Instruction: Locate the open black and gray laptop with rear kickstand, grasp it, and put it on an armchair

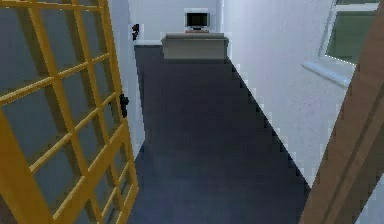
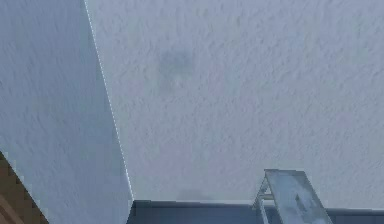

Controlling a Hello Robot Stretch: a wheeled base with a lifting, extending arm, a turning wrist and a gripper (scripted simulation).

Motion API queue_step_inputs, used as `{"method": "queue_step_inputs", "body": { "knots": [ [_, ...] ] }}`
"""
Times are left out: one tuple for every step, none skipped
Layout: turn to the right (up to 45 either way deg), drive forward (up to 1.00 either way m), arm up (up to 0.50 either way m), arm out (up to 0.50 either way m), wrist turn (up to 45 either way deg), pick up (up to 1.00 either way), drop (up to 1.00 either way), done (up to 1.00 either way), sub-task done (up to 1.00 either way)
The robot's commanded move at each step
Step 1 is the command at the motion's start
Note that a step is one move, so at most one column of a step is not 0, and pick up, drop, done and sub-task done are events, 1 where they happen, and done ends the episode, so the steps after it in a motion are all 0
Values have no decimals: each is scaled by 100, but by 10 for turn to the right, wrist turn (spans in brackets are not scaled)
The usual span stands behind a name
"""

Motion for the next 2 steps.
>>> {"method": "queue_step_inputs", "body": {
  "knots": [
    [-30,0,0,0,0,0,0,0,0],
    [300,0,0,0,0,0,0,0,0]
  ]
}}
